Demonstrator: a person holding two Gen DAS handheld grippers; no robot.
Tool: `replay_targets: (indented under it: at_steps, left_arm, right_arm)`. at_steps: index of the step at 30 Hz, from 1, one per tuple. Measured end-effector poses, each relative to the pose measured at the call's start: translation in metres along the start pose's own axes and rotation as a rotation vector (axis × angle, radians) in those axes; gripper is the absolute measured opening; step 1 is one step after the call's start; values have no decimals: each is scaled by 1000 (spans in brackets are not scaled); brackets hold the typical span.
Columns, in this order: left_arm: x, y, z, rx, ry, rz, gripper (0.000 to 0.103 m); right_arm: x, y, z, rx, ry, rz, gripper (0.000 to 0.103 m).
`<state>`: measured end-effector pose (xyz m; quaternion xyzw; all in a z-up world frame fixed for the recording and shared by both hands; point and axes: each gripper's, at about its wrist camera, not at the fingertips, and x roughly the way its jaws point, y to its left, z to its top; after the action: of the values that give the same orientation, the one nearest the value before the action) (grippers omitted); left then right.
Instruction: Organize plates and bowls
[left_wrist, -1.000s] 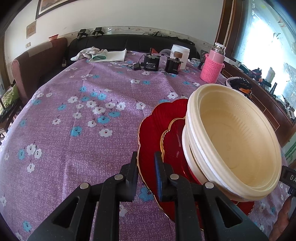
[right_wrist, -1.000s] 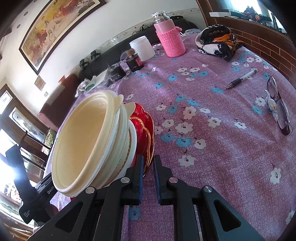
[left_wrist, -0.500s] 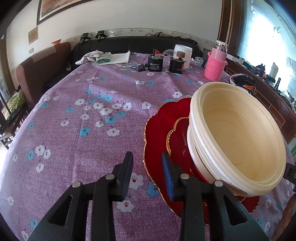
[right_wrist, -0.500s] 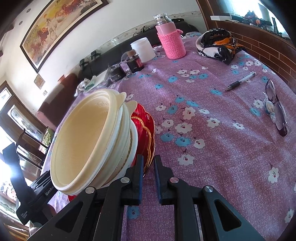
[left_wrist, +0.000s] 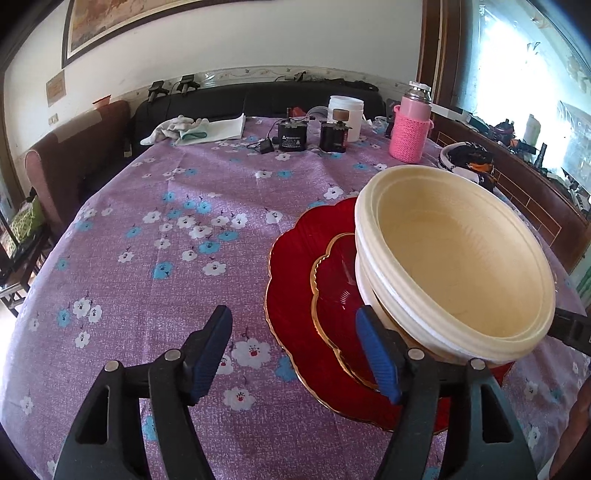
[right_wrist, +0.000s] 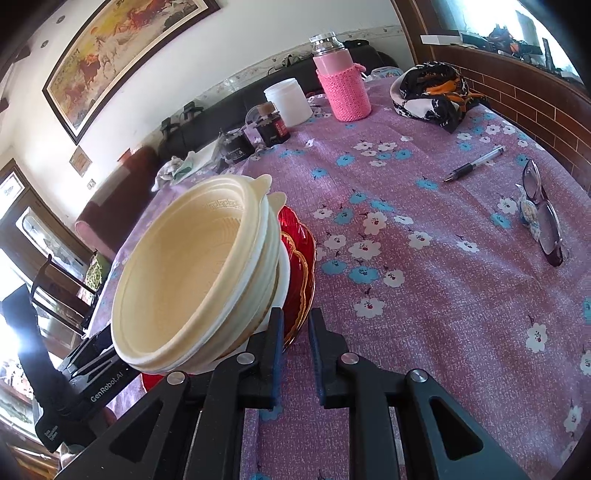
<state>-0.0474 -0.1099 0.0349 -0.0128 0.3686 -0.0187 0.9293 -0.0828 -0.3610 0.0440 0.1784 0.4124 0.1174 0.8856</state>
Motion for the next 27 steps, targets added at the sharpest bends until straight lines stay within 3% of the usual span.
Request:
replay_targets:
  at_steps: [13, 27]
  left_arm:
    - [-12, -1, -6, 1, -11, -9, 77]
    - [-40, -4, -24, 9, -35, -23, 81]
  right_arm:
    - [-13, -5, -9, 8, -7, -16, 37]
    - [-35, -2, -28, 2, -21, -35, 50]
